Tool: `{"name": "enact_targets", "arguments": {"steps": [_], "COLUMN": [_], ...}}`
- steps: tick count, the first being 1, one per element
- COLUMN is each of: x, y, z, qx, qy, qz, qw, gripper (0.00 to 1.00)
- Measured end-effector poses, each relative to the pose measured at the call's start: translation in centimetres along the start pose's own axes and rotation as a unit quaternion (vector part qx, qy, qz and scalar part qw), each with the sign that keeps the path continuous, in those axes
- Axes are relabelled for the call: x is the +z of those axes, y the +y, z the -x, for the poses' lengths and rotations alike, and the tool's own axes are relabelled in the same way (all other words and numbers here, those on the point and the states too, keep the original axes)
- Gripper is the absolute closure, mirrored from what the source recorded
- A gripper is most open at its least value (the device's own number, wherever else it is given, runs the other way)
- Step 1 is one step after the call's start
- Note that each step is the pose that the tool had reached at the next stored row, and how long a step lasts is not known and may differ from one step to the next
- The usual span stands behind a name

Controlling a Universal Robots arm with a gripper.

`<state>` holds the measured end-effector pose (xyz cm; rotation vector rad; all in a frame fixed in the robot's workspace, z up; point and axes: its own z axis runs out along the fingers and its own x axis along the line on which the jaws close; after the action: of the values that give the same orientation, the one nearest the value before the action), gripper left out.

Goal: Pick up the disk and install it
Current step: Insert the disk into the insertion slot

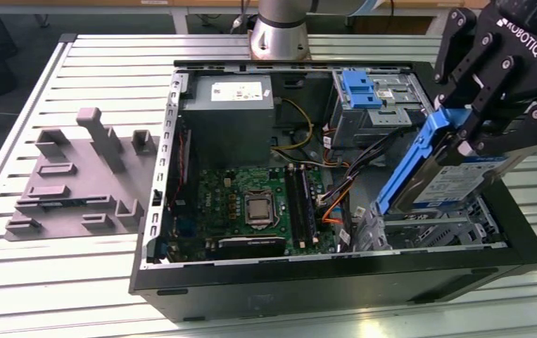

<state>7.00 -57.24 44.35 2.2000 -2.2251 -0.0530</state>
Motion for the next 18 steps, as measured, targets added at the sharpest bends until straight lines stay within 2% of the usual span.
{"name": "enact_targets", "arguments": {"steps": [6, 18], "x": [0.39, 1.6], "y": [-0.38, -0.44], "z": [0.0, -0.02], "qx": [0.0, 0.0], "qy": [0.0, -0.0001], "qz": [0.0, 0.0], "qw": [1.0, 1.0], "gripper": [0.64, 0.64]}}
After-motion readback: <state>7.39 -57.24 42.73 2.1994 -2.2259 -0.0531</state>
